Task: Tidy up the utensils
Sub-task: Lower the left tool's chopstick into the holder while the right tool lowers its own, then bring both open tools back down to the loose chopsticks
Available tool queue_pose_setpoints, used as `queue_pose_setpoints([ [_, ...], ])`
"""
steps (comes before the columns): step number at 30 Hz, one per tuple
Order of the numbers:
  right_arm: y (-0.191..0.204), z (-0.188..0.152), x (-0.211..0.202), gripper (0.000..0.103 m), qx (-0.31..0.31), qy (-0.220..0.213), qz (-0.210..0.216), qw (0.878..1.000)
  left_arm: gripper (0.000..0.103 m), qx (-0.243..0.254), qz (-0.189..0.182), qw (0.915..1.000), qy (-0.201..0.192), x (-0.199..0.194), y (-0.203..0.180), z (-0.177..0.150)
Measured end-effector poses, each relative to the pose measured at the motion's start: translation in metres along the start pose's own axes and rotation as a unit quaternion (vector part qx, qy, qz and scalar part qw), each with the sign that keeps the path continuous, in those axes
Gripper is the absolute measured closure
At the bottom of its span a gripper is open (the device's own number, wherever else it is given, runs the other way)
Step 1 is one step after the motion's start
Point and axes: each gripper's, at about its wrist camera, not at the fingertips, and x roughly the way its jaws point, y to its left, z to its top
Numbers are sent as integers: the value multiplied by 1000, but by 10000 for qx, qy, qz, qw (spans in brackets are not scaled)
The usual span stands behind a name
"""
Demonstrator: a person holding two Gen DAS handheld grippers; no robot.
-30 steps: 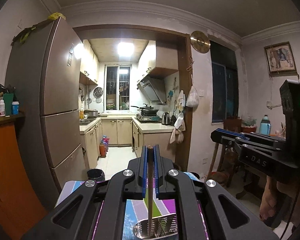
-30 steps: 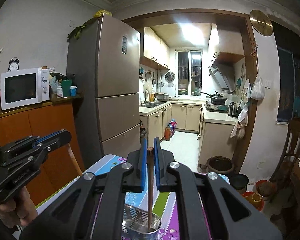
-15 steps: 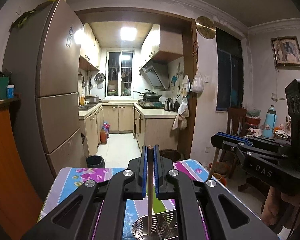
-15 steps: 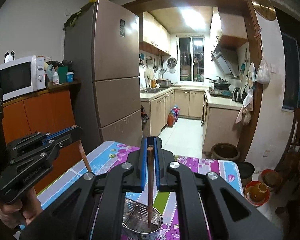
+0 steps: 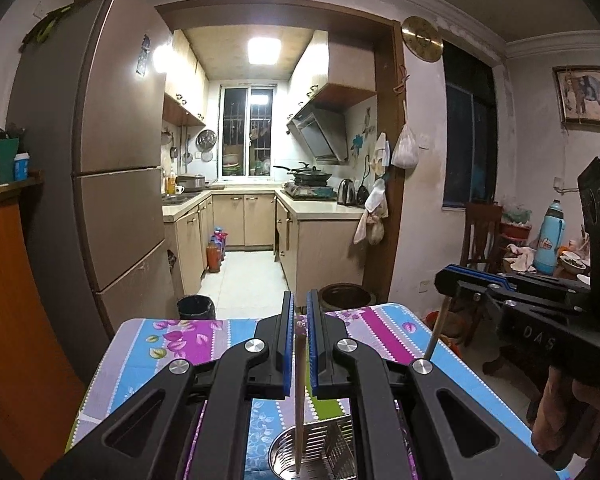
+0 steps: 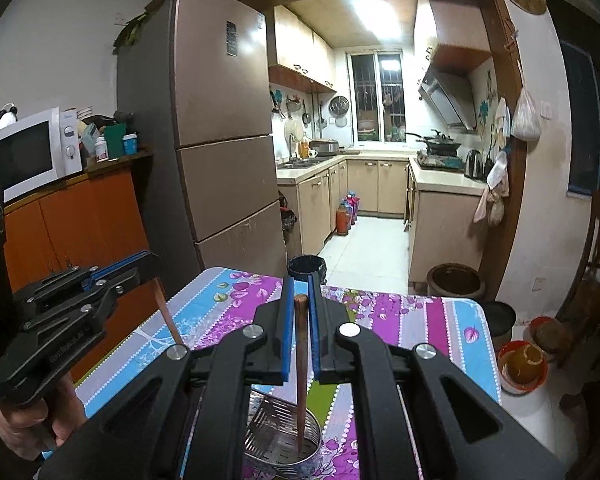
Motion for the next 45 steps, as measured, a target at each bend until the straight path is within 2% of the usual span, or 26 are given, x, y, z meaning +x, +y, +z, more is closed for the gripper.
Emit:
queue_pose_setpoints([
  [3, -5, -1, 2, 96, 61, 22, -59, 10000, 96, 10, 38, 10000, 32, 3, 2, 0],
  [5, -9, -2, 2, 84, 87, 12, -93, 9999, 96, 7, 76, 10000, 49, 5, 4, 0],
  [6, -10, -2, 1, 69, 106, -12, -94, 9999, 95, -3, 85, 9999, 55, 5, 4, -1],
  [7, -13, -2, -1, 60, 128, -48, -94, 9999, 95, -22, 103, 9999, 65, 6, 6, -1],
  [9, -17, -2, -6, 52, 184, -136, -127, 9997, 95, -79, 154, 9998, 80, 7, 9, 0],
  [12, -23, -3, -15, 45, 253, -219, -168, 9993, 94, -120, 199, 9997, 116, 7, 12, -1],
  [14, -26, -3, -22, 44, 256, -288, -197, 9991, 84, -101, 238, 9996, 116, 4, 14, 0],
  [15, -26, -4, -27, 42, 248, -321, -207, 9990, 75, -88, 278, 9995, 87, 0, 16, 0],
  [18, -22, -8, -51, 38, 122, -463, -226, 9986, 67, -72, 326, 9994, -36, -20, 19, 1],
  [21, -7, -18, -95, 33, -184, -712, -141, 9972, 52, 19, 369, 9989, -292, -61, 23, -3],
  [22, -3, -22, -106, 32, -250, -772, -94, 9967, 44, 71, 394, 9982, -445, -83, 24, -7],
  [25, 11, -45, -158, 29, -360, -1048, 107, 9938, 29, 258, 486, 9949, -841, -146, 25, -28],
  [29, 30, -99, -217, 29, -511, -1271, 257, 9902, 23, 471, 563, 9915, -1077, -216, 23, -79],
  [33, 45, -174, -234, 32, -379, -1002, 313, 9938, 23, 517, 502, 9948, -726, -246, 23, -142],
  [34, 51, -196, -233, 42, -365, -861, 271, 9952, 23, 476, 509, 9961, -547, -248, 24, -165],
  [37, 62, -248, -224, 63, -219, -414, 245, 9986, 23, 229, 333, 9992, -24, -248, 29, -219],
  [40, 71, -299, -206, 74, -87, 63, 133, 9999, 25, 165, 234, 9986, 452, -241, 26, -270],
  [43, 79, -324, -191, 82, -157, 318, 11, 9994, 31, 5, 73, 9972, 741, -237, 23, -304],
  [45, 83, -338, -180, 84, -199, 522, 18, 9984, 37, -11, 31, 9965, 832, -234, 21, -315],
])
